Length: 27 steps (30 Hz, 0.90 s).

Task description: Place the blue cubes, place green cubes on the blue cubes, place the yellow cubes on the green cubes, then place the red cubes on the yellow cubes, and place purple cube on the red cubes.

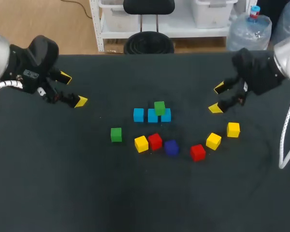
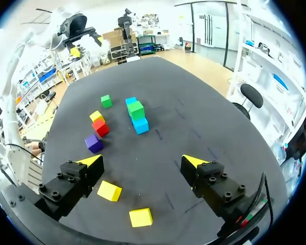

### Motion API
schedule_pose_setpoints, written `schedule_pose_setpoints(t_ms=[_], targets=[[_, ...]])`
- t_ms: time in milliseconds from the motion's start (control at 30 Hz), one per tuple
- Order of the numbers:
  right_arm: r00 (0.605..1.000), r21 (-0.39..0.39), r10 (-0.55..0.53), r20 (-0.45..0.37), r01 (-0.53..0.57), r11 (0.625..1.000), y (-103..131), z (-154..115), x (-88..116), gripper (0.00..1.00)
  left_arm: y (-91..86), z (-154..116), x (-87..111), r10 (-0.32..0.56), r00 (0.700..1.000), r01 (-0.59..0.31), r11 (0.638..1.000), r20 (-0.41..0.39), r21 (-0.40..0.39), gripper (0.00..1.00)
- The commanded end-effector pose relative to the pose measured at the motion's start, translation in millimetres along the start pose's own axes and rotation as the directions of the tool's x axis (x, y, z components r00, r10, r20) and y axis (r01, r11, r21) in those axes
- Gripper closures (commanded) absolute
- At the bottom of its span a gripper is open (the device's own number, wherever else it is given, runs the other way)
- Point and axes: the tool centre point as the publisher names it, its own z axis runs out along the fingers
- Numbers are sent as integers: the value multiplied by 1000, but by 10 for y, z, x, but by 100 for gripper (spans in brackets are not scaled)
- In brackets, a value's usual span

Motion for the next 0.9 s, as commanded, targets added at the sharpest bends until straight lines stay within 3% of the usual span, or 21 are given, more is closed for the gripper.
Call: schedule_pose_setpoints(t_ms=[33,467,633,900], targets=[[1000,-3,0,2,0,1000,-13,9,0,0,-4,-2,-16,-3,1000,2,1000,-9,-3,0],[1000,-3,0,2,0,1000,-13,9,0,0,-4,-2,-16,-3,1000,2,1000,-9,-3,0],[1000,-3,0,2,0,1000,-13,9,0,0,-133,21,20,85,996,-84,996,-38,30,0],[1000,-3,0,2,0,1000,-13,9,0,0,-433,267,58,248,959,-235,966,-134,110,0]])
